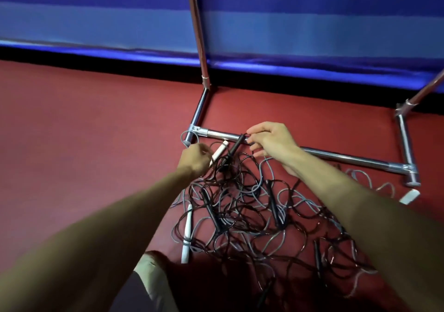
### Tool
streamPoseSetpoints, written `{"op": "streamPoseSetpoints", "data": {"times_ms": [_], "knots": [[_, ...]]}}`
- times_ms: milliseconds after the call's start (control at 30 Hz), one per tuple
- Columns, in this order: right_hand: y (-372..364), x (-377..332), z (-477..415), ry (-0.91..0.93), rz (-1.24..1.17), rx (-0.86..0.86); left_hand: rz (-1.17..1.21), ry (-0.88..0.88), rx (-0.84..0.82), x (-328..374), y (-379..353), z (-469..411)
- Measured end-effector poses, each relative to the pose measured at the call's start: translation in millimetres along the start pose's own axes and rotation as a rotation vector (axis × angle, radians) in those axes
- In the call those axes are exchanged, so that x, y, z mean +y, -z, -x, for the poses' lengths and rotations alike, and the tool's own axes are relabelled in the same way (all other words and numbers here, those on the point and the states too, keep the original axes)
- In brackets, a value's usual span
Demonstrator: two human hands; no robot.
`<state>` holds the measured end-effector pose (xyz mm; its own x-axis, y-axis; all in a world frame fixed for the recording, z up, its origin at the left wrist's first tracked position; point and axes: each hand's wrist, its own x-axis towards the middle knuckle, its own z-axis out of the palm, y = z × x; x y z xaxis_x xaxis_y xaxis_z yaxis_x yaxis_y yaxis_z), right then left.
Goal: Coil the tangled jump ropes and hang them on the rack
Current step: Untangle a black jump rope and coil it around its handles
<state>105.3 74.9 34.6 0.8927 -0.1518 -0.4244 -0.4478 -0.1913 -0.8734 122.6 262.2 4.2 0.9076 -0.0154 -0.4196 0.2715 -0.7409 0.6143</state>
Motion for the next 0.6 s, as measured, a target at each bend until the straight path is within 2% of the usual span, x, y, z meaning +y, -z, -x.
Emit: {"op": "streamPoseSetpoints", "data": {"times_ms": [133,333,500,600], "knots": [[-12,28,-44,-0.051,0.012,0.031,-0.089,-0.024,0.058,-11,-17,-48],[-22,62,-81,-0.125,-0.03,0.053,-0.209,-0.152,0.032,-1,-63,-107],[-17,84,-84,-0.136,-0.032,0.044,-0.549,-0.088,0.062,-1,-108,-121],[-9,89,-78,-0.131,-0.043,0.03,-0.635,-0.114,0.114,-3,-110,-119]]}}
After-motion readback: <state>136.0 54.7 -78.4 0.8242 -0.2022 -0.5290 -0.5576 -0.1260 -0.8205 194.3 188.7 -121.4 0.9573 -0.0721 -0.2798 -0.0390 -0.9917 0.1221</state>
